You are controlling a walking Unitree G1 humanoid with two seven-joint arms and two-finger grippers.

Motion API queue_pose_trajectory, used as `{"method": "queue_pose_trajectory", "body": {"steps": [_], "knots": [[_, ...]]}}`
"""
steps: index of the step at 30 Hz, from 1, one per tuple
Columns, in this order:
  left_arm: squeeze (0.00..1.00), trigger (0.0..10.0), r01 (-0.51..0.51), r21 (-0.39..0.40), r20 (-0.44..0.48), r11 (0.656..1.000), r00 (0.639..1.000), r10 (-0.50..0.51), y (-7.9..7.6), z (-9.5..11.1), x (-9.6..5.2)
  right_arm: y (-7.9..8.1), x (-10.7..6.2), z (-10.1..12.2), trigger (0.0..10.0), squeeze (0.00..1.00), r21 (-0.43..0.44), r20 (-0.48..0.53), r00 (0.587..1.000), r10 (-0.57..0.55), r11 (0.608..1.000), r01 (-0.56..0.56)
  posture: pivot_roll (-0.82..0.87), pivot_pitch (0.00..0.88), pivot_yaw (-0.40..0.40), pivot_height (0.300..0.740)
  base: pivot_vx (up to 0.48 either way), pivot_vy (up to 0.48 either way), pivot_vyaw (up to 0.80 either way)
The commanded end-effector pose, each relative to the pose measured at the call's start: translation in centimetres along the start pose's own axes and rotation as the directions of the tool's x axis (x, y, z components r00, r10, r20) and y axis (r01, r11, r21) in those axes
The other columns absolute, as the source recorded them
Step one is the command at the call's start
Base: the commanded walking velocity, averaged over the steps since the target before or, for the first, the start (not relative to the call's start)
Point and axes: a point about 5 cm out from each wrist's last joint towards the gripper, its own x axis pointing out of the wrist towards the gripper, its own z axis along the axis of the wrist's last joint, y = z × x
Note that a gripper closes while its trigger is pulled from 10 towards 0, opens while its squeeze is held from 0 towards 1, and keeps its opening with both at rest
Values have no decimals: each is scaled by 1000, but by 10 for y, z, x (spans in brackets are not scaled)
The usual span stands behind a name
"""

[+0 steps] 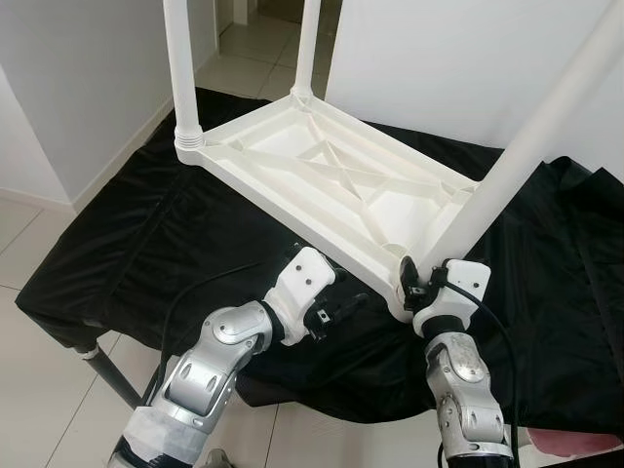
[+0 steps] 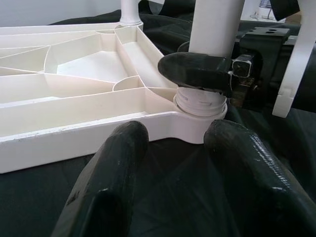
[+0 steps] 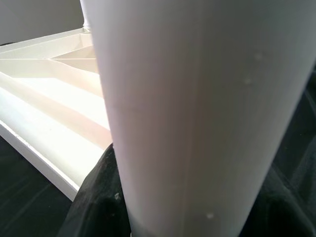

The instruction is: Building children table

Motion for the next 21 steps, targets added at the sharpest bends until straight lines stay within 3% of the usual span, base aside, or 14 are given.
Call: {"method": "queue_pose_trajectory", "body": {"steps": [1,3,4,5,6,17,18,21], "knots": [[0,10000,4,2,2,1000,1000,-4,-3,1,2,2,-1,3,10000,0,27,10,1000,4,1000,-5,20,30,-121,740,0,0,0],[0,10000,5,3,1,1000,1000,-5,-3,1,2,0,-2,4,10000,0,29,11,1000,10,1000,-10,19,30,-120,740,0,0,0],[0,10000,4,4,1,1000,1000,-4,-3,1,2,-3,-2,5,10000,541,24,10,1000,12,1000,-12,19,31,-121,740,0,0,0],[0,10000,3,4,0,1000,1000,-3,-3,1,2,-5,-3,5,10000,541,19,9,1000,11,1000,-11,19,31,-121,740,0,0,0],[0,10000,3,3,1,1000,1000,-3,-3,1,2,-6,-3,6,10000,1000,20,12,1000,21,1000,-21,21,34,-125,740,0,0,0],[0,10000,0,0,0,1000,1000,0,-5,0,1,-4,-3,9,10000,1000,20,17,992,124,992,-124,19,44,-123,740,0,0,0],[0,10000,0,1,-1,1000,1000,0,-5,0,1,-4,-2,10,10000,0,9,17,988,152,988,-152,20,47,-123,740,0,0,0],[0,10000,0,0,-2,1000,1000,0,-4,0,1,-4,-2,11,10000,0,2,16,983,185,983,-185,20,49,-122,740,0,0,0]]}}
